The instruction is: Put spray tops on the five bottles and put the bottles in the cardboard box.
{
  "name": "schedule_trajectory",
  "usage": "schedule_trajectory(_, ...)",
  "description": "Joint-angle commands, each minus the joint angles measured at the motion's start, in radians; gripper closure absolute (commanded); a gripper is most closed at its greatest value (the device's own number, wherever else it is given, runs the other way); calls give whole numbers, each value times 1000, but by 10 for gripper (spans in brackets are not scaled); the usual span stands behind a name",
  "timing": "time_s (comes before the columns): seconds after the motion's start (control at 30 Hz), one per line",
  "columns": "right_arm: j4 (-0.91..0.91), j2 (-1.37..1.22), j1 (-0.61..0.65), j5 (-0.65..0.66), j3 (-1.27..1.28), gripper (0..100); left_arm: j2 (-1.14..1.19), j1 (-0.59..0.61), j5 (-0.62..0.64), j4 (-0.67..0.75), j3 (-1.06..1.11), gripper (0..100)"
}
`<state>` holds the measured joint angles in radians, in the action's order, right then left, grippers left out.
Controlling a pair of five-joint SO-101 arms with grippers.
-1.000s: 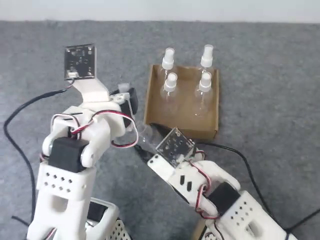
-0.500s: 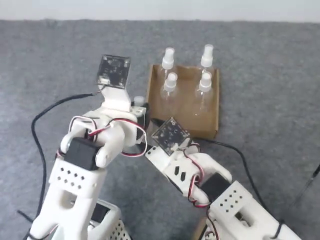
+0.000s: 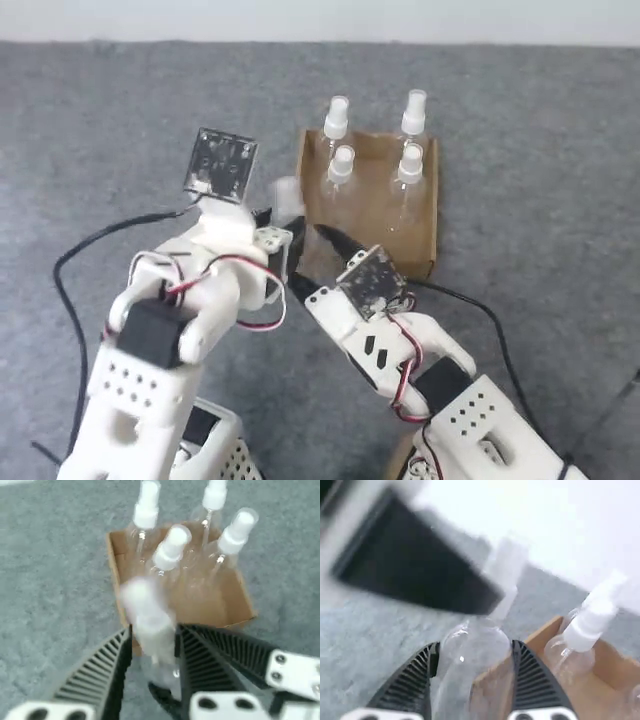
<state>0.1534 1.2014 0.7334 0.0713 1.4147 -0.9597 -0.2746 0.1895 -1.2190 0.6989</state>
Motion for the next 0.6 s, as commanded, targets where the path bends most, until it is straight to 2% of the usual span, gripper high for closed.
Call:
schedule_trajectory(0.0,-67,41,-19,-31,-17,993,-132,11,-8,52,68,855)
schedule_trajectory(0.2,-61,36,-19,-29,-11,993,-192,11,-14,71,87,854)
schedule_trajectory(0.43,-58,35,-19,-28,-8,993,-256,12,-49,69,31,783)
schedule_trajectory(0.57,-56,35,-19,-28,-8,993,-295,14,-57,144,27,783)
